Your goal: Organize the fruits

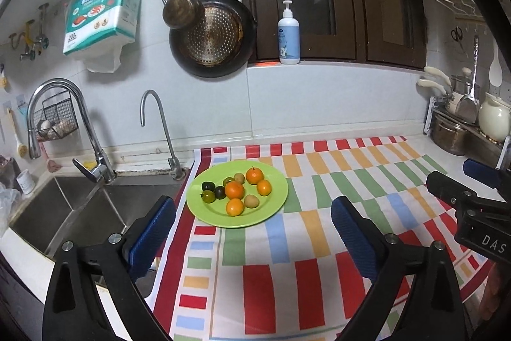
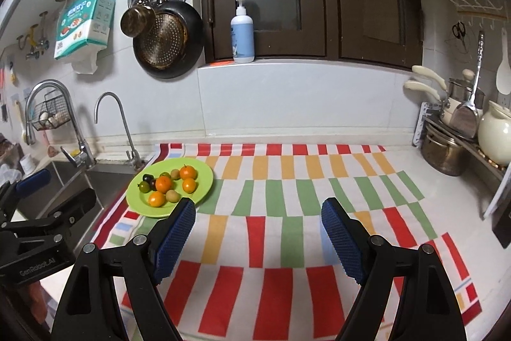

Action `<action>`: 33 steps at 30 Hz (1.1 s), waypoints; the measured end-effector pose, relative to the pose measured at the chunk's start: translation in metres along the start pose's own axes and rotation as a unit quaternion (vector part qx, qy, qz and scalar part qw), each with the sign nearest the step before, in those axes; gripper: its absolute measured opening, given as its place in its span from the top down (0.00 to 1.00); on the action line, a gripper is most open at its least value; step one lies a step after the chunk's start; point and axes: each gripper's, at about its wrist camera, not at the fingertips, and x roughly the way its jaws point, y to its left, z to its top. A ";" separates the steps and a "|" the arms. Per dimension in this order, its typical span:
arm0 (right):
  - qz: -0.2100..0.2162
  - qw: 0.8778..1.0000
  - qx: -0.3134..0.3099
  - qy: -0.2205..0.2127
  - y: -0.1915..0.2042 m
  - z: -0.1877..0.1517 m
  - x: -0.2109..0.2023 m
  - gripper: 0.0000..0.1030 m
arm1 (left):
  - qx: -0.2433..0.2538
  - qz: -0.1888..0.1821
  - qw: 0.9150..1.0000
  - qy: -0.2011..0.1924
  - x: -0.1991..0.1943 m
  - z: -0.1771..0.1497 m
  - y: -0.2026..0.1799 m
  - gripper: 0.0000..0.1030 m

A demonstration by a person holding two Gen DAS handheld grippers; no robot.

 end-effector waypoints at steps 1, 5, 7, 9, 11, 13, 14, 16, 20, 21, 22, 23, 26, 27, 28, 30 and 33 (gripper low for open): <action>0.000 1.000 0.000 -0.002 -0.001 -0.001 -0.003 0.20 | 0.001 0.001 1.000 -0.001 -0.003 -0.001 0.000 0.01; 0.001 1.000 -0.001 -0.004 -0.002 -0.007 -0.018 0.20 | 0.001 0.000 1.000 -0.004 -0.017 -0.003 -0.001 0.00; 0.001 1.000 0.000 -0.004 -0.003 -0.009 -0.023 0.20 | 0.000 0.000 1.000 -0.006 -0.022 -0.005 -0.001 0.00; 0.002 1.000 0.001 -0.006 -0.003 -0.012 -0.029 0.20 | 0.001 0.000 1.000 -0.007 -0.027 -0.006 -0.002 0.00; 0.003 1.000 0.001 -0.008 -0.003 -0.014 -0.035 0.20 | 0.002 0.001 1.000 -0.009 -0.032 -0.007 -0.003 0.00; 0.002 1.000 0.000 -0.010 -0.004 -0.015 -0.039 0.20 | 0.006 0.004 1.000 -0.010 -0.036 -0.008 -0.004 0.00; 0.002 1.000 0.000 -0.011 -0.005 -0.016 -0.041 0.20 | 0.008 0.007 1.000 -0.011 -0.039 -0.008 -0.005 0.00; 0.001 1.000 0.002 -0.013 -0.006 -0.017 -0.046 0.20 | 0.011 0.011 1.000 -0.013 -0.043 -0.009 -0.007 0.00; 0.001 1.000 0.003 -0.015 -0.009 -0.020 -0.053 0.20 | 0.013 0.008 1.000 -0.015 -0.049 -0.011 -0.009 0.00; 0.001 1.000 0.003 -0.015 -0.009 -0.021 -0.054 0.20 | 0.013 0.007 1.000 -0.015 -0.051 -0.011 -0.009 0.00; 0.001 1.000 0.004 -0.016 -0.009 -0.021 -0.054 0.20 | 0.012 0.006 1.000 -0.016 -0.052 -0.011 -0.009 0.00; 0.002 1.000 0.004 -0.016 -0.010 -0.021 -0.054 0.20 | 0.011 0.007 1.000 -0.017 -0.053 -0.012 -0.009 0.00; 0.003 1.000 0.001 -0.018 -0.011 -0.022 -0.058 0.20 | 0.011 0.009 1.000 -0.019 -0.057 -0.013 -0.011 0.00; 0.003 1.000 0.001 -0.017 -0.011 -0.023 -0.059 0.20 | 0.011 0.010 1.000 -0.019 -0.058 -0.013 -0.011 0.00; 0.004 1.000 0.001 -0.017 -0.012 -0.023 -0.060 0.20 | 0.012 0.010 1.000 -0.018 -0.058 -0.014 -0.012 0.00; 0.003 1.000 0.001 -0.018 -0.012 -0.023 -0.060 0.20 | 0.011 0.010 1.000 -0.018 -0.059 -0.014 -0.012 0.00; 0.004 1.000 0.001 -0.018 -0.012 -0.023 -0.060 0.20 | 0.011 0.010 1.000 -0.018 -0.059 -0.014 -0.012 0.00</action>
